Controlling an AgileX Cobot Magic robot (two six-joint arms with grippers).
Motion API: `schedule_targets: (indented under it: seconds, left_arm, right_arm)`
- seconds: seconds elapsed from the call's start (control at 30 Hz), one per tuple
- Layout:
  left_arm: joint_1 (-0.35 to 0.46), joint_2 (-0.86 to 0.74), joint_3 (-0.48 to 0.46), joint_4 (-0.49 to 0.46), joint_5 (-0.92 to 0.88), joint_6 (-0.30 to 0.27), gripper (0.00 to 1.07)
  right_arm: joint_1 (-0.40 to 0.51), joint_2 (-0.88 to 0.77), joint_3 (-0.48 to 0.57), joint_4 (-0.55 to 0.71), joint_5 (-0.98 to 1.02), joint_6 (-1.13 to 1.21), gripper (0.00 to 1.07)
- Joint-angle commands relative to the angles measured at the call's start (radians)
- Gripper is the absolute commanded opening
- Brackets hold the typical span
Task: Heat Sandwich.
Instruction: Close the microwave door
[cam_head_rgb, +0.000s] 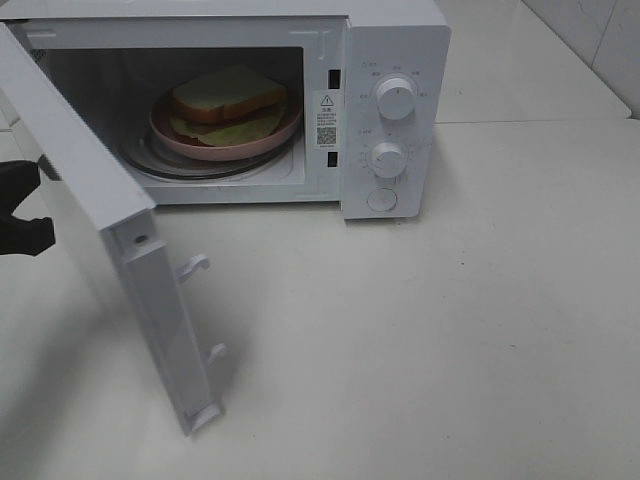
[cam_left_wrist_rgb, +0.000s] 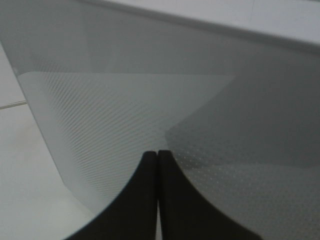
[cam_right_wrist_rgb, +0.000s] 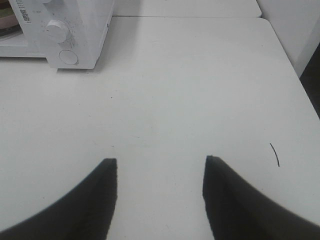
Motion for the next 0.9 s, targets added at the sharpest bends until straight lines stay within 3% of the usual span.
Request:
schedule_targets:
  seconds: [0.03, 0.1, 0.43, 0.77, 0.9]
  left_arm:
    - [-0.019, 0.005, -0.022, -0.015, -0.022, 0.017, 0.0]
    - [-0.046, 0.031, -0.051, -0.052, -0.023, 0.044, 0.0]
    - [-0.128, 0.147, -0.159, -0.184, -0.047, 0.053, 0.0]
    - [-0.252, 0.301, -0.311, -0.411, -0.075, 0.183, 0.0]
    - [-0.276, 0.339, -0.355, -0.465, -0.075, 0.183, 0.0]
  right_arm:
    - [-0.005, -0.024, -0.001, 0.0, -0.012, -0.011, 0.52]
    - [-0.005, -0.024, -0.001, 0.0, -0.012, -0.011, 0.52]
    - [-0.005, -0.024, -0.001, 0.0, -0.012, -0.011, 0.52]
    - [-0.005, -0.024, -0.001, 0.0, -0.012, -0.011, 0.52]
    - [-0.005, -0.024, -0.001, 0.0, -0.012, -0.011, 0.52]
